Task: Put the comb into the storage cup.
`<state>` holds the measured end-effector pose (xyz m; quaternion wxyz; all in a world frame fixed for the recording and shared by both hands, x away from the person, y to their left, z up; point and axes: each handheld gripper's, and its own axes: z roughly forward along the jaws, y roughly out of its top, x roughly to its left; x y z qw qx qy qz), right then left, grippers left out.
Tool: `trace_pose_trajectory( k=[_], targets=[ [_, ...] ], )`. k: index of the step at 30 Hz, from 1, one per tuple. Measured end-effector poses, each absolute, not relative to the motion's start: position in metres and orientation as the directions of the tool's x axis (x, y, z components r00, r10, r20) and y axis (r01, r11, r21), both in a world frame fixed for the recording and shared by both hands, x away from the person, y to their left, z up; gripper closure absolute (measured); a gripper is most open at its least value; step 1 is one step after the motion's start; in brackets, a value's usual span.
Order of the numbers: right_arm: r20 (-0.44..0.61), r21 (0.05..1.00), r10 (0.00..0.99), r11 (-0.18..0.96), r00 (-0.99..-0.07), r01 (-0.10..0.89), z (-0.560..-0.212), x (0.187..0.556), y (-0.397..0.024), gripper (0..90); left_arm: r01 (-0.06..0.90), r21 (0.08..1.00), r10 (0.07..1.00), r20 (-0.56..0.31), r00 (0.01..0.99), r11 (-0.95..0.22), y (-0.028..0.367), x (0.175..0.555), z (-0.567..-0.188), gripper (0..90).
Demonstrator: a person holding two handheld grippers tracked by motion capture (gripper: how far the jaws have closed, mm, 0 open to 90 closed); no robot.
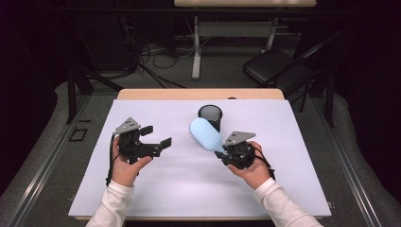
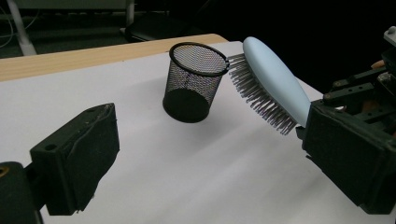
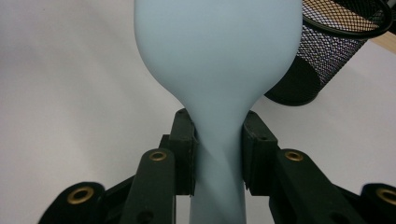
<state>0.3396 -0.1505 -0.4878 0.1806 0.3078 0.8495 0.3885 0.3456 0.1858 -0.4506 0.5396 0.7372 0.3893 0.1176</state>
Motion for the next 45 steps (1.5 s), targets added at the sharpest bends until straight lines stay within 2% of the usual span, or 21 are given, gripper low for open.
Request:
trace_pose_trajectory(
  k=[29,34,45],
  targets=[
    [-0.065,0.842,0.657,0.440,-0.751,0.312,-0.489,0.341,-0.147,69.4,0.472,0.876,0.673,-0.293,0.679,-0.095,0.178,0.343,-0.451,4.1],
    [-0.083,0.841,0.639,0.457,-0.764,0.291,-0.487,0.339,-0.143,69.5,0.495,0.866,0.649,-0.335,0.683,-0.073,0.178,0.345,-0.451,4.1],
    [-0.110,0.837,0.622,0.479,-0.776,0.265,-0.481,0.338,-0.141,69.4,0.503,0.860,0.631,-0.344,0.695,-0.085,0.171,0.348,-0.443,5.3]
  ],
)
